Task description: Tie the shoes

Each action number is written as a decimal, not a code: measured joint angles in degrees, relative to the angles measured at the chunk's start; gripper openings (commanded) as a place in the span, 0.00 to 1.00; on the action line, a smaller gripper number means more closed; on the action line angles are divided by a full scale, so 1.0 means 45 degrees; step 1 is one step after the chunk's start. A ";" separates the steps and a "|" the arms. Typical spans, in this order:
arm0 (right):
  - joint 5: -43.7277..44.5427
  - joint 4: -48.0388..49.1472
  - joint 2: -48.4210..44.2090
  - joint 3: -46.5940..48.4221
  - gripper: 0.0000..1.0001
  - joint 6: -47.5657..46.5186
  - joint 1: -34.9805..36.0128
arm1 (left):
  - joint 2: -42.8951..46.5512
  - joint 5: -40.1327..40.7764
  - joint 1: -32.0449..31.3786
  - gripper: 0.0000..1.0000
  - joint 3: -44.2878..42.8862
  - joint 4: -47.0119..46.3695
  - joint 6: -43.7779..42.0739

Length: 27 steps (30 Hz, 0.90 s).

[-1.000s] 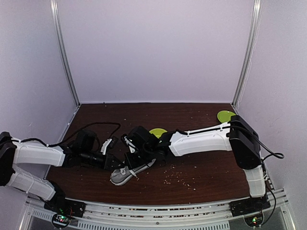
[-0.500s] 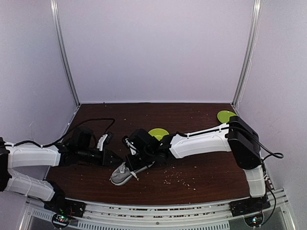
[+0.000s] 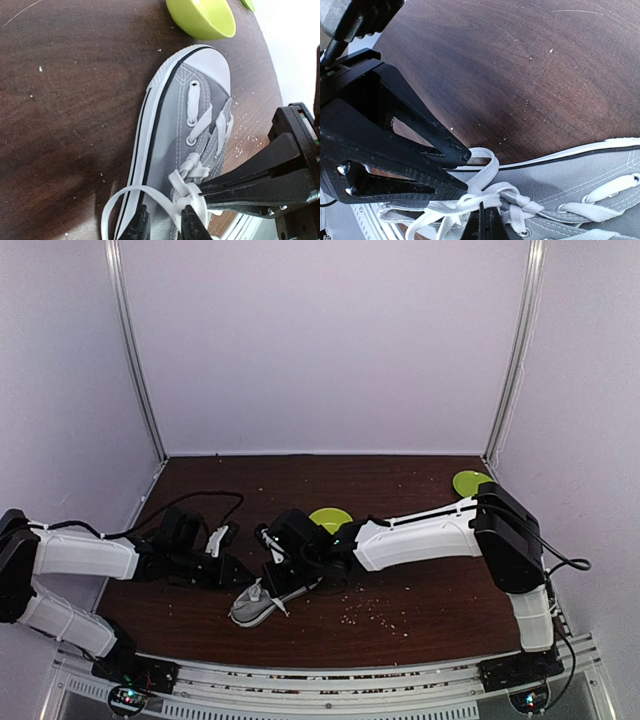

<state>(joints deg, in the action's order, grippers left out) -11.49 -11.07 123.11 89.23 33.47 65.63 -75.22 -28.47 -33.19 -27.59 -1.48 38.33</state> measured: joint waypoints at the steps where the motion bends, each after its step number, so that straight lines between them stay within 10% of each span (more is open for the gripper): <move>1: 0.0000 0.0000 0.0000 -0.0005 0.00 0.0000 0.0000 | -0.0015 -0.0024 0.0000 0.24 -0.0015 -0.0024 0.0000; 27: -0.0005 0.0015 0.0000 -0.0005 0.00 -0.0005 0.0000 | -0.0272 -0.0685 0.0000 0.23 0.0000 -0.0719 0.0155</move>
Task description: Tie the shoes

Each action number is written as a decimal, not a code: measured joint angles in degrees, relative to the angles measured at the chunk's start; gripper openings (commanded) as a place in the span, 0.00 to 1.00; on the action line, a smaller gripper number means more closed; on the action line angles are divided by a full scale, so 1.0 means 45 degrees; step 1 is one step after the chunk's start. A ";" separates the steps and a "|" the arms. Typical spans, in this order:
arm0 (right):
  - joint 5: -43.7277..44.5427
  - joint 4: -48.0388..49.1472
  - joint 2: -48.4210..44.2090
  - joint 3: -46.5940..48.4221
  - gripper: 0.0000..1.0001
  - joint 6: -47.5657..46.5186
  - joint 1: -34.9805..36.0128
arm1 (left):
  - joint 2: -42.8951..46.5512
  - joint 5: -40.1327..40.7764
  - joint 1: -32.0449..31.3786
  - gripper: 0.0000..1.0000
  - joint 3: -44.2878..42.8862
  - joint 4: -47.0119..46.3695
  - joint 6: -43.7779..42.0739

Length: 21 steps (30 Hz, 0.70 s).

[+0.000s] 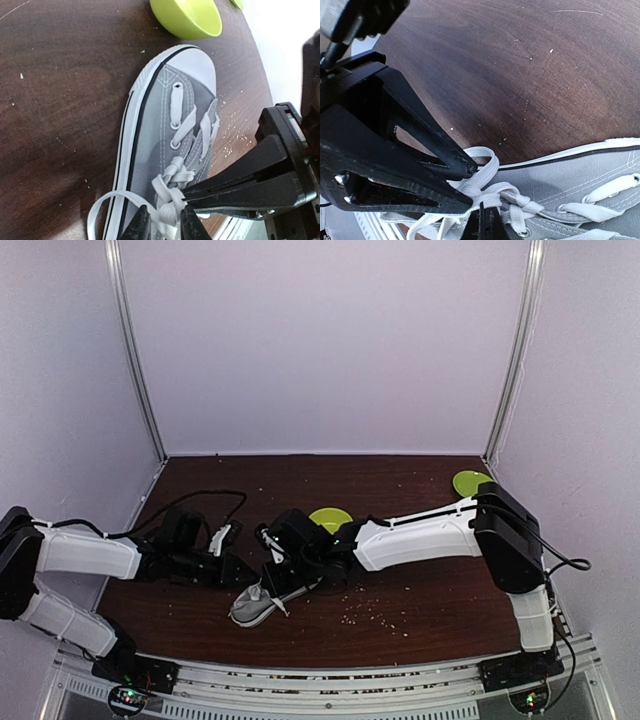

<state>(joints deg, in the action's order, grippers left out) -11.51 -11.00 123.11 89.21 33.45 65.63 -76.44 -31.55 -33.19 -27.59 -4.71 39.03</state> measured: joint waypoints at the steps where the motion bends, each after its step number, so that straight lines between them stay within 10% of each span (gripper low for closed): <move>1: 0.0000 0.0000 0.0000 0.0000 0.00 0.0005 0.0000 | -0.0049 -0.0010 0.0000 0.23 0.0015 0.0000 0.0015; 21: -0.0005 -0.0029 0.0000 -0.0068 0.00 0.0005 0.0000 | -0.0617 -0.0743 0.0000 0.00 0.0185 -0.0826 0.0311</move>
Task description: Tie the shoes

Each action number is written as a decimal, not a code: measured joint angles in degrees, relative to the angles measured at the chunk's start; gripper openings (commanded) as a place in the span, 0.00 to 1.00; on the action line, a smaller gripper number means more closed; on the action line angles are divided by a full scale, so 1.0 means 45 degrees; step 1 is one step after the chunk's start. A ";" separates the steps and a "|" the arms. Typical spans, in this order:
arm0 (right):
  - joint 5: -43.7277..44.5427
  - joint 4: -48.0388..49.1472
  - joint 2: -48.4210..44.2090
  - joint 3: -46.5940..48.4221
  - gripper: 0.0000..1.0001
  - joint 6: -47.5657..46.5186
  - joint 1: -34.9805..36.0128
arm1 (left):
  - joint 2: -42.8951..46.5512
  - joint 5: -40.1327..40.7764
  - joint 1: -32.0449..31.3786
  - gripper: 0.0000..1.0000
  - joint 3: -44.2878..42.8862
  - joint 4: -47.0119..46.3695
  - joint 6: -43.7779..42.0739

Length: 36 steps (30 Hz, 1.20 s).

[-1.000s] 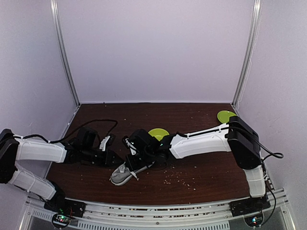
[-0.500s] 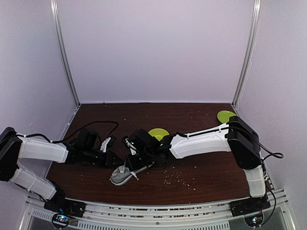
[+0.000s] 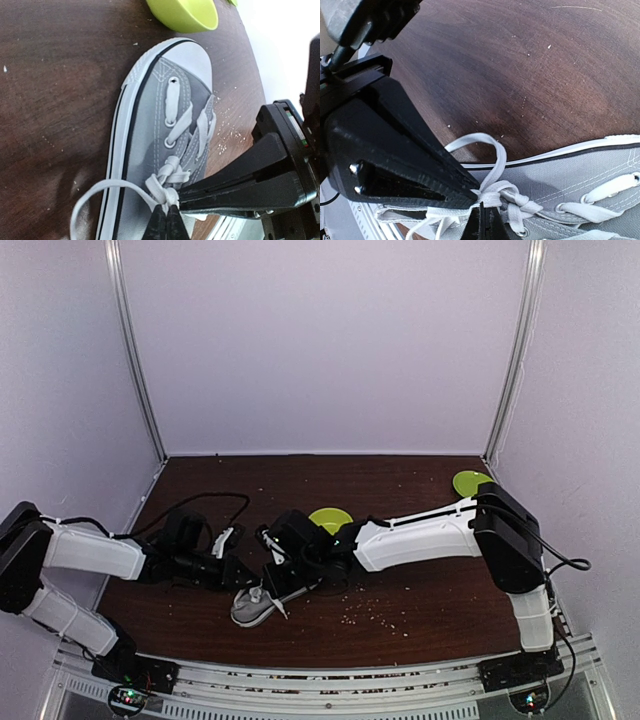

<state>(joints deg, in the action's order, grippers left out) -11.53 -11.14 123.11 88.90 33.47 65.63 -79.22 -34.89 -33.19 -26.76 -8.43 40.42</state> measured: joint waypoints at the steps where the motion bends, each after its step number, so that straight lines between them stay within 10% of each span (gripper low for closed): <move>1: 0.0000 0.0000 0.0000 -0.0005 0.00 0.0005 0.0000 | -0.0010 -0.0029 0.0000 0.00 0.0005 -0.0044 0.0039; 36: 0.1219 0.0913 -0.2093 -0.1715 0.42 -0.1608 0.0899 | 0.1807 0.1175 0.0024 0.00 0.0466 0.0209 0.0578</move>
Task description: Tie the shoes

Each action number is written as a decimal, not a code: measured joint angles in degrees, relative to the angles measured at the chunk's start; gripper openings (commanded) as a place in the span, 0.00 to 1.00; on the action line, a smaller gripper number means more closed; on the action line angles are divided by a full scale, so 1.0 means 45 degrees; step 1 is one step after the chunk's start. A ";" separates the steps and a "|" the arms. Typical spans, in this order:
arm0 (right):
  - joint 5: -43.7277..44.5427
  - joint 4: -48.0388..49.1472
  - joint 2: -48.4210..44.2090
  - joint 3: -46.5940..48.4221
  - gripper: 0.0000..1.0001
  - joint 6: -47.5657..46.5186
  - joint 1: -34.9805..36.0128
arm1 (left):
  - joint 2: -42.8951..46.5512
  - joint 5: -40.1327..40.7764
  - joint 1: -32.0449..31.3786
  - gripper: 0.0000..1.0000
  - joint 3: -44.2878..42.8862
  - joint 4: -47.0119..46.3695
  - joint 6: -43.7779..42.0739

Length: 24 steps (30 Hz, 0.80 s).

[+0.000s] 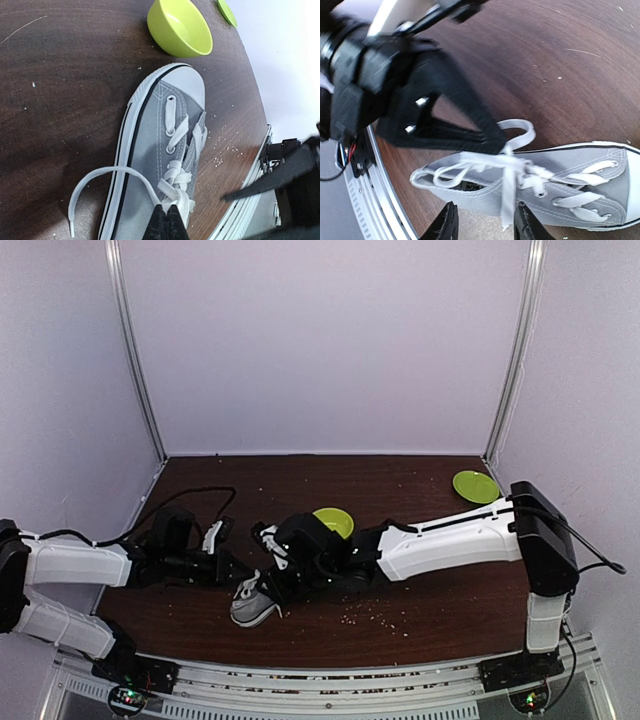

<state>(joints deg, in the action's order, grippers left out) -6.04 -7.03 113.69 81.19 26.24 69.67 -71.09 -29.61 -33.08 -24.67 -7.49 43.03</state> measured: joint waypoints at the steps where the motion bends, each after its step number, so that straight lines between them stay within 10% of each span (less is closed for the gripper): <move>1: 0.0126 -0.0015 0.0000 0.0000 0.43 -0.0131 0.0131 | -0.0010 -0.0005 0.0000 0.00 0.0005 -0.0029 0.0039; 24: 0.4007 -0.4036 0.3099 0.4998 0.47 -0.2171 0.1554 | -0.0131 -0.0053 0.0000 0.00 0.0010 -0.0146 0.0374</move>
<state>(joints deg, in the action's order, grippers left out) 11.99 -25.19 127.63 103.68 16.47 76.66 -71.68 -29.85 -33.08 -24.62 -8.14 44.71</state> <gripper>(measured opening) 0.469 0.008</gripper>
